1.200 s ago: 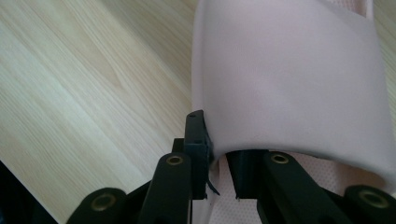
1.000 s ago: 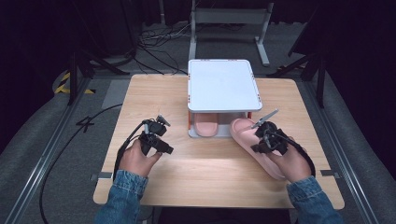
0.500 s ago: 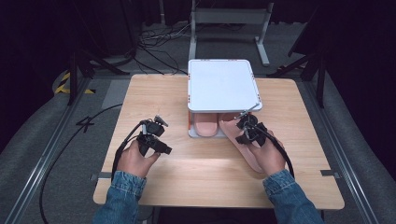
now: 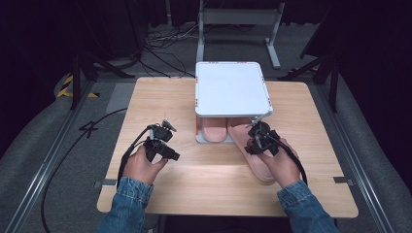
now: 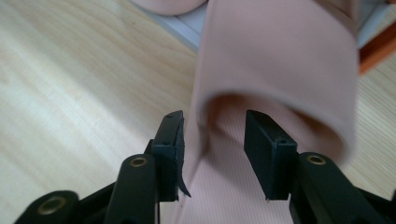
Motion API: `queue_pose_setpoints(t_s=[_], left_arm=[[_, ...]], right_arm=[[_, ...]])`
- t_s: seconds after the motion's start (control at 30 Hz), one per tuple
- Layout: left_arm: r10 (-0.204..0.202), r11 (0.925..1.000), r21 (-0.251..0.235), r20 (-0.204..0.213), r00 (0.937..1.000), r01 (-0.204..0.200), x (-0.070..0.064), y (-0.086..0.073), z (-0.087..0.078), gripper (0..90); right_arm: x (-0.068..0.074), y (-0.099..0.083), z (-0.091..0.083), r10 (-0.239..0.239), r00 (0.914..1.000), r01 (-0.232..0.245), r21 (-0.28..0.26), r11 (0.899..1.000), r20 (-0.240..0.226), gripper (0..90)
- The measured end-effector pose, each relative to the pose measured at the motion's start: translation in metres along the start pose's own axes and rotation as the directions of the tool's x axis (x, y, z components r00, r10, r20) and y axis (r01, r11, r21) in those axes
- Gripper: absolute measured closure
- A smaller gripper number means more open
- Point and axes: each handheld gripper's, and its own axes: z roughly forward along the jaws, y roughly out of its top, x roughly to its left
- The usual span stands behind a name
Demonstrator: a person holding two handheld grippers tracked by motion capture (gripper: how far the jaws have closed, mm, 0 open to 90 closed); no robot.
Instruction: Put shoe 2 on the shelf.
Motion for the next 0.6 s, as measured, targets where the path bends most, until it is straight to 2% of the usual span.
queue_pose_setpoints(t_s=[0.13,0.23,0.33,0.4,0.47,0.53,0.6], left_arm=[[0.003,1.0000,0.002,0.000,1.0000,-0.003,0.000,0.002,0.001,56.7],[-0.003,1.0000,0.003,0.004,1.0000,0.003,0.001,0.002,-0.002,56.3],[-0.003,1.0000,-0.006,0.000,1.0000,0.003,0.003,0.002,-0.005,56.1],[-0.008,1.0000,-0.005,0.002,1.0000,0.008,0.006,0.001,-0.006,56.1],[-0.015,0.9999,-0.001,0.002,0.9999,0.015,0.008,0.001,-0.005,56.0],[-0.013,0.9999,0.003,0.002,0.9999,0.013,0.009,0.000,-0.005,56.0],[-0.010,0.9999,0.004,0.004,0.9999,0.010,0.009,0.000,-0.005,56.1]], right_arm=[[-0.007,-0.020,-0.022,0.011,0.9999,-0.011,-0.017,1.000,0.005,54.8],[-0.019,-0.035,-0.037,0.039,0.9992,-0.039,0.021,0.999,-0.005,53.3],[-0.025,-0.043,-0.043,0.047,0.9989,-0.047,0.048,0.998,-0.004,52.6],[-0.034,-0.058,-0.047,0.065,0.9978,-0.066,0.096,0.993,0.010,51.8],[-0.038,-0.065,-0.045,0.074,0.9971,-0.076,0.137,0.988,0.018,52.0],[-0.039,-0.071,-0.043,0.077,0.9964,-0.082,0.184,0.979,0.035,53.1],[-0.037,-0.077,-0.041,0.066,0.9973,-0.071,0.215,0.974,0.031,54.9]])
